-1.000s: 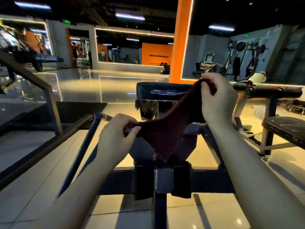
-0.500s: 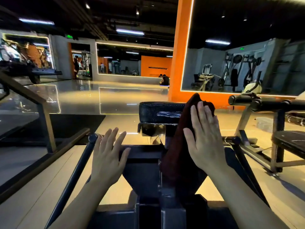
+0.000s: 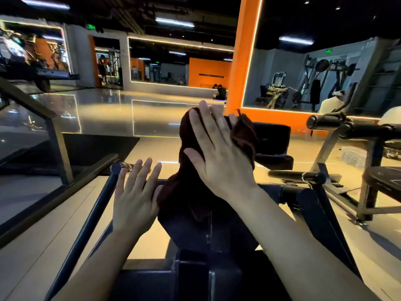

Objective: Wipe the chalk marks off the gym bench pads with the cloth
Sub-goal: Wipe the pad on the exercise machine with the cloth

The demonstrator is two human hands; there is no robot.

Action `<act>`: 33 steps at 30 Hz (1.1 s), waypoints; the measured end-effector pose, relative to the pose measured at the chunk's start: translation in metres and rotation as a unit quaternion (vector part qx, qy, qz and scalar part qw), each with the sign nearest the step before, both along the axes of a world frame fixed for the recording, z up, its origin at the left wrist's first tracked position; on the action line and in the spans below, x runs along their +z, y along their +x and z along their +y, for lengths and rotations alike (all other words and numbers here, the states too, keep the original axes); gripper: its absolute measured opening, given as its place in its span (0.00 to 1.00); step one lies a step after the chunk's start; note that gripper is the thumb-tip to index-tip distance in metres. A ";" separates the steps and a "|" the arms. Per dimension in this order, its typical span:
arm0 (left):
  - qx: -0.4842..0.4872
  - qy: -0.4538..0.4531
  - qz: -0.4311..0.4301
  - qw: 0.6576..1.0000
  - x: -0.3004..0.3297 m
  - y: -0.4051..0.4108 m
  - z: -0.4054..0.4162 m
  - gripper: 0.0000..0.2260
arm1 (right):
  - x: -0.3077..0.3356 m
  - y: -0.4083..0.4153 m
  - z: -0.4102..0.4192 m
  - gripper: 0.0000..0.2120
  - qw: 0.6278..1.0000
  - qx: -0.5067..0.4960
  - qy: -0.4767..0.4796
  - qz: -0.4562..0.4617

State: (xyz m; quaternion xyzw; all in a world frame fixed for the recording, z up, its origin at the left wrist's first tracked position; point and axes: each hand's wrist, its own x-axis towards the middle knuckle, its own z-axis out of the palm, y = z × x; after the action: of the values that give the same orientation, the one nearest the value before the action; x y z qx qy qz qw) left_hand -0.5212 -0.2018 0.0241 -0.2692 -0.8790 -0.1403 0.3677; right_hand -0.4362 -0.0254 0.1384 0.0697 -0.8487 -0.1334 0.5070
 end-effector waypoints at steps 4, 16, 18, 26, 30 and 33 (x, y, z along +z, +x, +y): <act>0.000 0.011 -0.002 1.000 0.000 0.000 0.001 0.24 | -0.016 0.030 0.056 0.29 0.998 -0.047 -0.031 0.017; -0.032 0.080 0.009 0.996 -0.002 -0.001 0.004 0.24 | -0.027 0.028 0.045 0.31 0.990 -0.072 -0.103 0.063; -0.023 0.069 0.008 0.997 -0.001 -0.001 0.004 0.24 | -0.012 0.013 0.023 0.32 0.996 -0.042 -0.062 0.042; -0.022 0.060 -0.008 0.998 -0.001 0.001 0.001 0.25 | -0.004 0.020 0.038 0.30 0.999 -0.001 0.040 -0.027; -0.036 0.086 0.001 0.996 -0.001 0.000 0.002 0.24 | -0.013 0.051 0.088 0.29 0.997 -0.073 -0.033 0.000; -0.040 0.109 -0.002 0.993 -0.002 -0.001 0.003 0.23 | -0.021 0.043 0.082 0.31 0.993 -0.097 -0.060 0.029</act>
State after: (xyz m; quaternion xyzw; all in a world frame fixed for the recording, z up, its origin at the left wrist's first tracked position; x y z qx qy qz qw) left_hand -0.5220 -0.1987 0.0225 -0.2622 -0.8480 -0.2501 0.3869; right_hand -0.3933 0.0570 0.1170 -0.0471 -0.8429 -0.1328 0.5194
